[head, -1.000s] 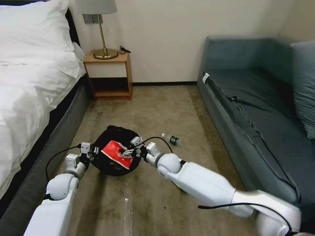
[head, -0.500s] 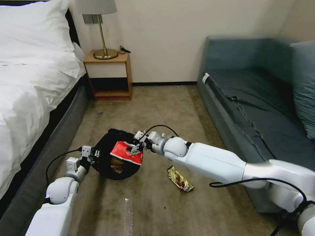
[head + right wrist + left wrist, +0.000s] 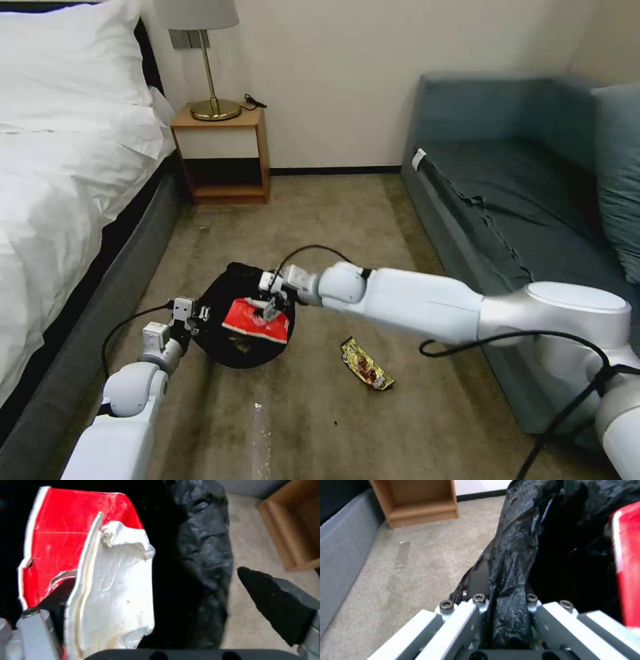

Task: Pick up the trash bin, then pick up the garbage on the floor and place it into the trash bin.

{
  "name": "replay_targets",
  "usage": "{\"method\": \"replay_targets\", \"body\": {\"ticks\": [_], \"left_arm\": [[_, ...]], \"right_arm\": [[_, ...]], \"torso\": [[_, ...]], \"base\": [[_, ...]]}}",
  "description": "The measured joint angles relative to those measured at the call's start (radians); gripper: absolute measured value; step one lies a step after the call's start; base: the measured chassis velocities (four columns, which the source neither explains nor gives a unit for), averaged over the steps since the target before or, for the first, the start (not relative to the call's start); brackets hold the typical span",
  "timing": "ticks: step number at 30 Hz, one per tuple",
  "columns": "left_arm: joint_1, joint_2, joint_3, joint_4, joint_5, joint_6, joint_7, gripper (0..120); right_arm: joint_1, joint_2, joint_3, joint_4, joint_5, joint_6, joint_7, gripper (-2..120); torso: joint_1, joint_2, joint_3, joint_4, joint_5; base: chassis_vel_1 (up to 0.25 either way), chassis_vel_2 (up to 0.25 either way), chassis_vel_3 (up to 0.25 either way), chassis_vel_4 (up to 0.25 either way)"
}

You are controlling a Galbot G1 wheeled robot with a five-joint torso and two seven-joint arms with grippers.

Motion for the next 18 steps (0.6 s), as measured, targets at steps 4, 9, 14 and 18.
{"method": "replay_targets", "body": {"ticks": [4,9,14,18], "left_arm": [[-0.011,0.000,0.014,0.028,0.004,-0.001,0.004,1],[-0.031,-0.004,0.023,0.051,0.003,0.000,0.006,1],[-0.043,-0.001,0.026,0.059,-0.003,0.002,0.005,1],[-0.050,0.007,0.027,0.063,-0.007,0.009,-0.001,1]], "right_arm": [[0.078,0.001,-0.039,-0.016,-0.014,-0.008,-0.130,100],[0.091,0.014,-0.052,-0.028,-0.081,-0.029,-0.192,100],[0.067,0.037,-0.023,-0.050,-0.110,-0.025,-0.179,100],[0.051,0.067,0.043,-0.114,-0.131,-0.016,-0.169,100]], "torso": [[0.000,0.000,0.000,-0.0008,-0.0020],[0.000,0.000,0.000,-0.0012,-0.0013],[0.000,0.000,0.000,-0.0004,-0.0011],[0.000,0.000,0.000,-0.0007,-0.0010]], "base": [[0.000,0.000,0.000,0.000],[0.000,0.000,0.000,0.000],[0.000,0.000,0.000,0.000],[0.000,0.000,0.000,0.000]]}}
